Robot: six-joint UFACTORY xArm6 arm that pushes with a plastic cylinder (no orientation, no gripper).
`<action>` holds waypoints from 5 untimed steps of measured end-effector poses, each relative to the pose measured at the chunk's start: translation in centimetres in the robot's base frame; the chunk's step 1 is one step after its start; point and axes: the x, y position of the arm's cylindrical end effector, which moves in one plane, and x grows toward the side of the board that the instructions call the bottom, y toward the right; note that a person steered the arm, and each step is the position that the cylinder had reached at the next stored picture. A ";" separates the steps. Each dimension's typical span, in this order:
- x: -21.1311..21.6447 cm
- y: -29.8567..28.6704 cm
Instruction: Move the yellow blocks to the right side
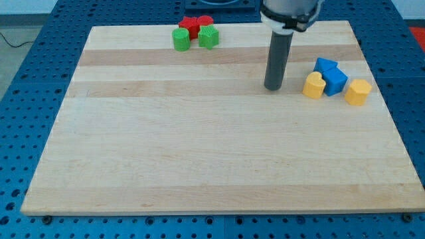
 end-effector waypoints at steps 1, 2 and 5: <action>0.0 1.4; 1.1 2.7; 1.6 7.0</action>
